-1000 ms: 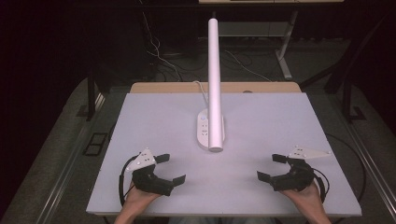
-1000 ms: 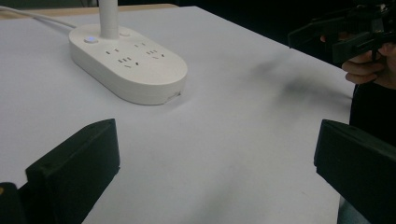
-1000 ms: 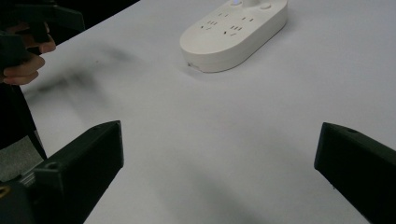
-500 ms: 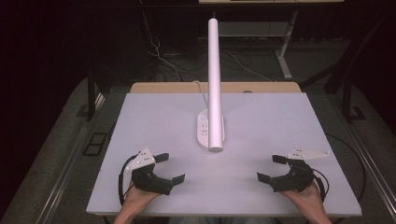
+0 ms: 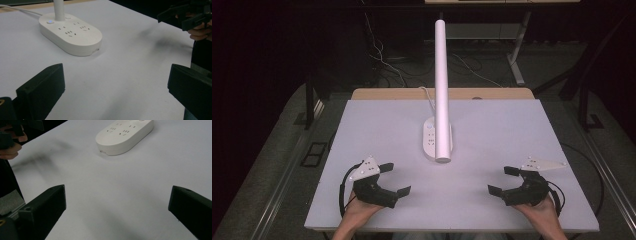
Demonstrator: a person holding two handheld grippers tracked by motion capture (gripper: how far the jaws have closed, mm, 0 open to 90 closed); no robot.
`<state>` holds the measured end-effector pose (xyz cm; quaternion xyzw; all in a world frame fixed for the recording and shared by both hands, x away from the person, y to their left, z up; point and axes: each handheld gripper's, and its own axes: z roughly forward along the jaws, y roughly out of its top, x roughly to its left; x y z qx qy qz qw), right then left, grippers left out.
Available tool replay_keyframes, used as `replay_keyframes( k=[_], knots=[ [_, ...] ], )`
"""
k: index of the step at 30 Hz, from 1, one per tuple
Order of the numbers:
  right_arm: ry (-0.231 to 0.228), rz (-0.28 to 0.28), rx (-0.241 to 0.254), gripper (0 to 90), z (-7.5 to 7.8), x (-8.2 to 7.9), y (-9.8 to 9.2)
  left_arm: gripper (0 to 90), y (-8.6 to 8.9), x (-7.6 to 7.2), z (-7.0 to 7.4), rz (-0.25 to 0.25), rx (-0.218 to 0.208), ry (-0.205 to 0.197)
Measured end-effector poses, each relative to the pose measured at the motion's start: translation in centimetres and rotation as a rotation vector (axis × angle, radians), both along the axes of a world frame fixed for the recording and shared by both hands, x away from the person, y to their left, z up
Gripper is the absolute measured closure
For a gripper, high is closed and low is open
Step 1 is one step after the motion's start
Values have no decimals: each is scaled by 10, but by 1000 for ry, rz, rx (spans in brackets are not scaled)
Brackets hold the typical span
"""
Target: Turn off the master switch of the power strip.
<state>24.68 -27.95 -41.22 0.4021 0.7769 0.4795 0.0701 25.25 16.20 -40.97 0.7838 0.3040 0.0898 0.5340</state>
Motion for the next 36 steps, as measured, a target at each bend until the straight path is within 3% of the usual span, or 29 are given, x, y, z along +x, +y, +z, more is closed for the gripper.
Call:
replay_keyframes(
  k=[13,28,36],
  knots=[
    [-5,-12,4,6,1,-1,-5,0,2,5,6,-16,35,22],
    [2,-10,-6,6,0,0,-5,0,0,20,14,-29,60,47],
    [5,-14,-7,6,-1,0,-5,0,-3,29,23,-36,73,41]
  ],
)
